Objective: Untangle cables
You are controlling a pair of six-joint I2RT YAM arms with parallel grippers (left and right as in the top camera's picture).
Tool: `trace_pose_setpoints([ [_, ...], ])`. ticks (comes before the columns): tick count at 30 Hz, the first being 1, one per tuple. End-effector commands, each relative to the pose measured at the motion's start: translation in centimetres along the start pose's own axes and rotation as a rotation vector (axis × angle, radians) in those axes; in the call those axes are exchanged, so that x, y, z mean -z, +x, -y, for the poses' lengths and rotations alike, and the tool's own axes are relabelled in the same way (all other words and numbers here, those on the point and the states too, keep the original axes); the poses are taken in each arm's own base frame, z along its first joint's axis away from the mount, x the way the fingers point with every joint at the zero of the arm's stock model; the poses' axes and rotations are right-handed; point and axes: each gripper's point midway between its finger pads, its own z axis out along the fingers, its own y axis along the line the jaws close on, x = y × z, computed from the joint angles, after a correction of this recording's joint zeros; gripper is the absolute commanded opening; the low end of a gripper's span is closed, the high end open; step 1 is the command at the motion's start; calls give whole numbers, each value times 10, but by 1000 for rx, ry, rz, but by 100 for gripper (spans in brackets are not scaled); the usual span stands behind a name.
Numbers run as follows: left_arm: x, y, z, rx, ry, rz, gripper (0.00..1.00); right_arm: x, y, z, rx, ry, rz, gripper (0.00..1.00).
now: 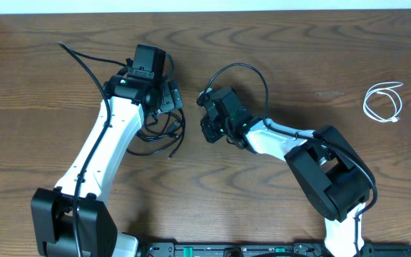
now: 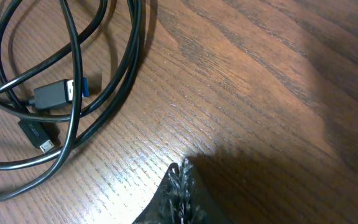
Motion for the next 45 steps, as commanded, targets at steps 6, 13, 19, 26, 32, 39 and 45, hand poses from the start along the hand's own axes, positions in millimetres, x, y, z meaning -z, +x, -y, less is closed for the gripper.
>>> trace_pose_setpoints([
  [6, 2, -2, -1, -5, -8, 7, 98, -3, 3, 1, 12, 12, -8, 1],
  [13, 2, -6, 1, -2, 1, 23, 98, -3, 3, 1, 12, 12, -8, 1],
  [19, 2, -12, 4, 2, 15, 49, 98, -3, 3, 1, 12, 12, -8, 1],
  [26, 2, 8, -8, -20, -34, -32, 98, -3, 2, 1, 13, 11, -4, 1],
  [32, 1, 10, -24, -9, -86, -47, 98, -3, 2, 1, 13, 11, -4, 1],
  [39, -1, 10, -58, 137, -115, -96, 25, -3, 3, -9, 12, -46, -12, 13],
  [45, -12, 19, -65, 193, -85, -154, 8, 2, -8, -41, -49, -228, 20, 14],
])
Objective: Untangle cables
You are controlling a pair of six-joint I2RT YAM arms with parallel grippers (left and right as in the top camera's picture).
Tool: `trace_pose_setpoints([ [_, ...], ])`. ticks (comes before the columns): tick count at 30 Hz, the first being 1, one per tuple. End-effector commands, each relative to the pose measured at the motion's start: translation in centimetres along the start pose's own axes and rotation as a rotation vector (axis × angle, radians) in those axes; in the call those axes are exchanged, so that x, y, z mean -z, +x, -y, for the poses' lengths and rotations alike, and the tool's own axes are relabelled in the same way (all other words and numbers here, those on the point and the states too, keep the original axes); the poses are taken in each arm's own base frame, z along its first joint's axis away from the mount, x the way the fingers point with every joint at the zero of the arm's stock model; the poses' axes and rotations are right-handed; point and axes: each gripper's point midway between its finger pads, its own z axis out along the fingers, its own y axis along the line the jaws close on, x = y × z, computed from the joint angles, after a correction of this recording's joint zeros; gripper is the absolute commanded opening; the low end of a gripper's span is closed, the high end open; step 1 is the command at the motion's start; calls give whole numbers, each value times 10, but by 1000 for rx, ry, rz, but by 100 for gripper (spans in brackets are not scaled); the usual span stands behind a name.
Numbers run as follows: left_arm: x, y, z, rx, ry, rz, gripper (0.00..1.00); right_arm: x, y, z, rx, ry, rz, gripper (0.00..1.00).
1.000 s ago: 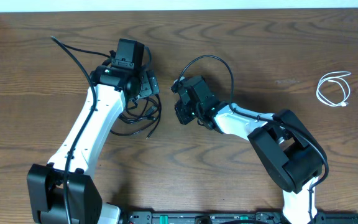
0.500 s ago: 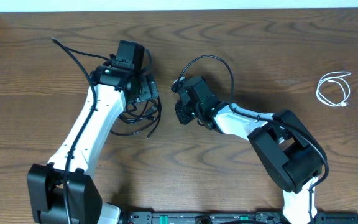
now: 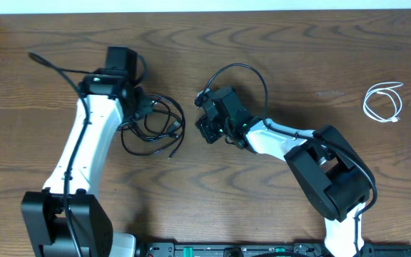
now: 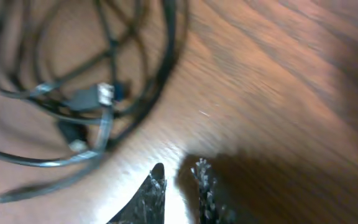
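Observation:
A tangle of black cables lies on the wooden table, left of centre. My left gripper sits low at the tangle's upper left edge, against the loops; its jaws are hidden under the wrist. To the tangle's right is my right gripper. The blurred right wrist view shows the right gripper with its fingertips a narrow gap apart and nothing between them. The black cables and a plug with a pale tip lie ahead of it.
A coiled white cable lies alone at the far right. The arms' own black leads arch over the table at the left and above the right wrist. The table's near edge carries the arm bases.
My left arm has shifted left, from over the tangle's upper right to its upper left edge, and the loops now spread differently. The right gripper's fingertips, together before, now stand slightly apart.

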Motion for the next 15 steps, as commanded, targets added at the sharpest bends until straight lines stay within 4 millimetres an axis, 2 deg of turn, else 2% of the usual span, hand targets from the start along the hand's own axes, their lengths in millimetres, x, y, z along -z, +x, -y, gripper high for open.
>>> trace_pose_setpoints([
  [1, -14, 12, 0, 24, 9, -62, 8, -2, -2, -22, -63, -121, 1, 15],
  [5, -30, 30, 17, 31, 103, -144, 8, -2, -5, -25, -73, -125, 10, 16],
  [7, -39, 33, 17, 31, 101, -155, 11, -2, -4, -25, -73, -126, 8, 16],
  [11, -55, 35, 18, 31, 93, -163, 11, -2, -4, -25, -72, -125, 9, 18],
  [14, -67, 30, 18, 29, 75, -147, 12, -3, -3, -25, -69, -124, 4, 19],
  [15, -71, 26, 16, 29, 60, -132, 17, -3, -2, -25, -67, -124, 2, 19],
])
